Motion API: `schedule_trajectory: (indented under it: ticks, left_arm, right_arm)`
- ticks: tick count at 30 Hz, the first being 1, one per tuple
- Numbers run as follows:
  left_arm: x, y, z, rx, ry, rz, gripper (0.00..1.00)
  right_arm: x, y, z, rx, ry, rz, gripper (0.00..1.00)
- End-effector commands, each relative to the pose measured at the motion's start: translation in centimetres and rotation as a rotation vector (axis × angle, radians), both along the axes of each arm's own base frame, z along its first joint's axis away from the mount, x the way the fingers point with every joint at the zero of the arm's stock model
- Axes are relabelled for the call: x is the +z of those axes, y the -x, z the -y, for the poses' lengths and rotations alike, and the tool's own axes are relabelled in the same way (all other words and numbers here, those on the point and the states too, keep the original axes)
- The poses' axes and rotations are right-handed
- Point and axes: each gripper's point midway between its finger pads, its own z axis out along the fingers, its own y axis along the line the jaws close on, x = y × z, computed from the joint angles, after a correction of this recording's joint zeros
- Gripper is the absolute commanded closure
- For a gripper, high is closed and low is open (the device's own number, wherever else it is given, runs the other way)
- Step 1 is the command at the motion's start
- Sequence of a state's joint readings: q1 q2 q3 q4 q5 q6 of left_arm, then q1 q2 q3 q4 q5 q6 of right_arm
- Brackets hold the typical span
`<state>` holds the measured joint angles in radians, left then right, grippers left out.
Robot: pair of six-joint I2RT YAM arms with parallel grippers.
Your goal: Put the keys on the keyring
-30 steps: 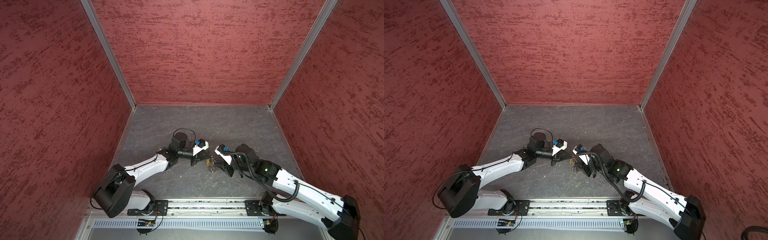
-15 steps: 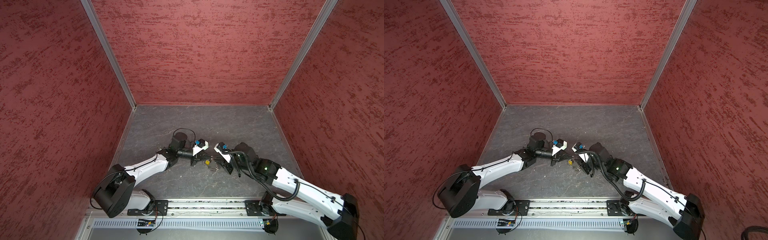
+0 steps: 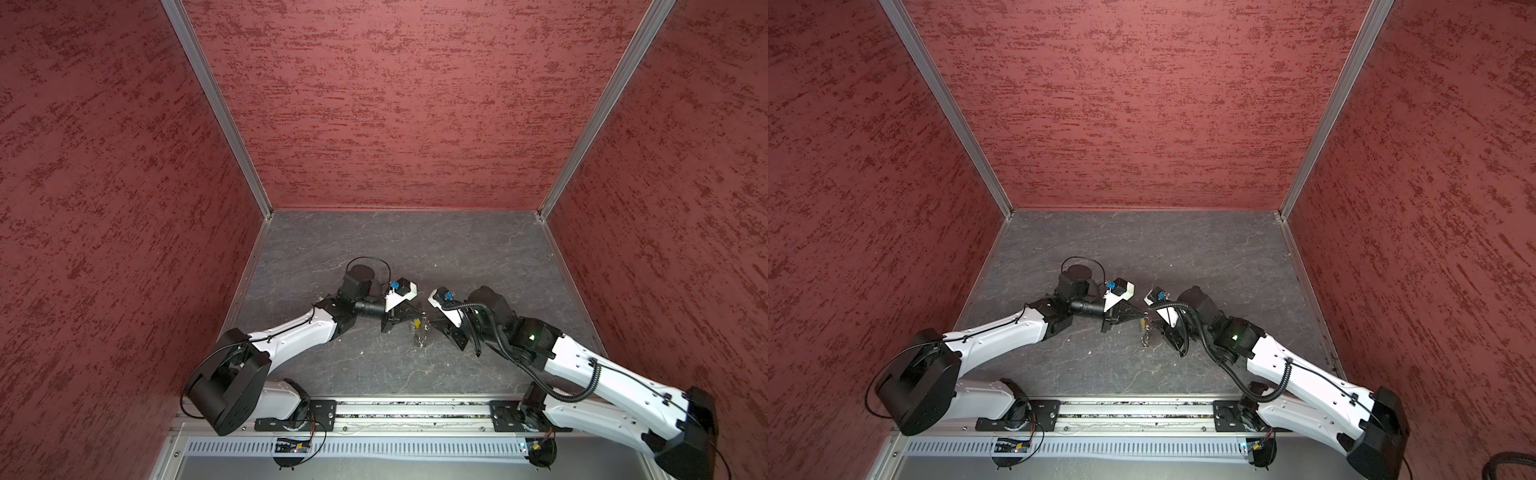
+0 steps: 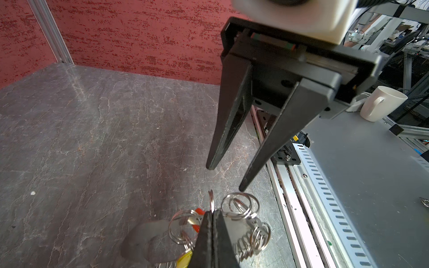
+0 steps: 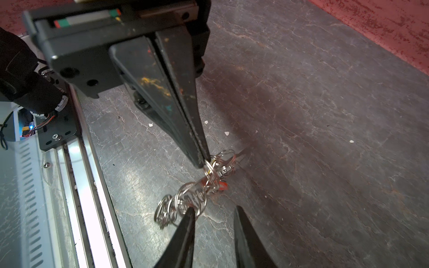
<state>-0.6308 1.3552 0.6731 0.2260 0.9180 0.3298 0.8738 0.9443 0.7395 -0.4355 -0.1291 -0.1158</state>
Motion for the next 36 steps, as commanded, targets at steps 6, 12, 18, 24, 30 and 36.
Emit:
schedule_trajectory:
  ticks: [6, 12, 18, 24, 30, 36]
  left_arm:
    - [1.0, 0.4, 0.1, -0.039, 0.028, 0.006, 1.0]
    - [1.0, 0.5, 0.2, -0.046, 0.029, -0.001, 1.0]
    - [1.2, 0.7, 0.2, -0.059, 0.034, -0.004, 1.0]
    - [1.1, 0.8, 0.3, -0.065, 0.032, -0.013, 1.0]
    - [1.2, 0.8, 0.3, -0.07, 0.034, -0.015, 1.0]
    - [1.0, 1.1, 0.4, -0.087, 0.026, -0.029, 1.0]
  right_arm:
    - [1.7, 1.4, -1.2, 0.094, -0.048, 0.012, 0.68]
    - [1.2, 1.7, -1.6, 0.111, -0.039, 0.018, 0.68]
    - [0.3, 1.2, -1.4, 0.09, 0.0, 0.03, 0.69]
    - [-0.1, 1.1, -1.6, 0.087, 0.022, 0.044, 0.69]
    - [-0.9, 0.6, -1.3, 0.062, 0.082, 0.087, 0.7]
    - [-0.2, -0.1, -1.5, 0.025, 0.096, 0.156, 0.74]
